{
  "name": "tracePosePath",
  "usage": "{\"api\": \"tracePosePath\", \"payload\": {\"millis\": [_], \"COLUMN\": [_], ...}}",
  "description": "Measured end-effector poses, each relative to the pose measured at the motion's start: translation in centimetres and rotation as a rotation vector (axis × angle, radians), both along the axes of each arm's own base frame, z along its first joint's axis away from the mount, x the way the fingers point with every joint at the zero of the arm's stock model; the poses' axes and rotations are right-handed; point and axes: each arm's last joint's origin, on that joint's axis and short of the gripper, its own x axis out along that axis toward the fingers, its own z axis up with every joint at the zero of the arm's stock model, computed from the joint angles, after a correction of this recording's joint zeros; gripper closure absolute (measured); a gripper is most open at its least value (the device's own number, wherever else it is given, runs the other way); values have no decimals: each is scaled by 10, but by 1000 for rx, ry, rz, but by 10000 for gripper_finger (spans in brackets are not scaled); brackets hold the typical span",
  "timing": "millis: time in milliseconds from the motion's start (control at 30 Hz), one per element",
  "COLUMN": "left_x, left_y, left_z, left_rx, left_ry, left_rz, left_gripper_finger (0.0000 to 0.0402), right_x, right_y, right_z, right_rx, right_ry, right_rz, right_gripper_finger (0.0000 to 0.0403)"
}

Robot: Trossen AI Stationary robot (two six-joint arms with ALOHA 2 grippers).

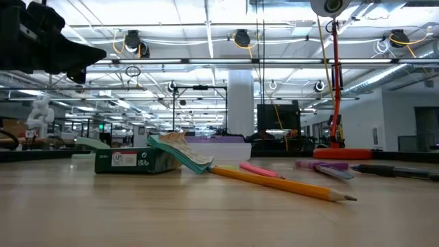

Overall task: Pack school essentials
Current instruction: Put the black pen into the purple supply box

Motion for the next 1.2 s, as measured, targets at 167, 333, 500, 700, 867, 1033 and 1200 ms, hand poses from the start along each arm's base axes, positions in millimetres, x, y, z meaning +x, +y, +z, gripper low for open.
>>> {"api": "tracePosePath", "payload": {"millis": [167, 333, 500, 700, 867, 1033, 1200], "left_x": [0, 1, 9, 30, 49, 64, 87], "left_y": [0, 0, 0, -3, -7, -9, -11], "left_z": [8, 39, 80, 137, 187, 227, 243], "left_rx": [-71, -61, -70, -63, -46, -15, -40], "left_ry": [4, 2, 65, 172, 247, 351, 452], "left_rz": [1, 3, 4, -15, -47, -55, -54], "left_gripper_finger": [396, 396, 396, 396, 396, 396, 396], "right_x": [10, 14, 16, 17, 19, 19, 19], "right_y": [0, 0, 0, 0, 0, 0, 0], "right_z": [-17, -33, -48, -65, -78, -84, -87], "right_rx": [-24, -29, -25, -21, -22, -20, 0], "right_ry": [-34, 5, 50, 84, 92, 104, 114], "right_rz": [11, 14, 13, 14, 15, 15, 4], "right_gripper_finger": [403, 403, 403, 403, 403, 403, 403]}}
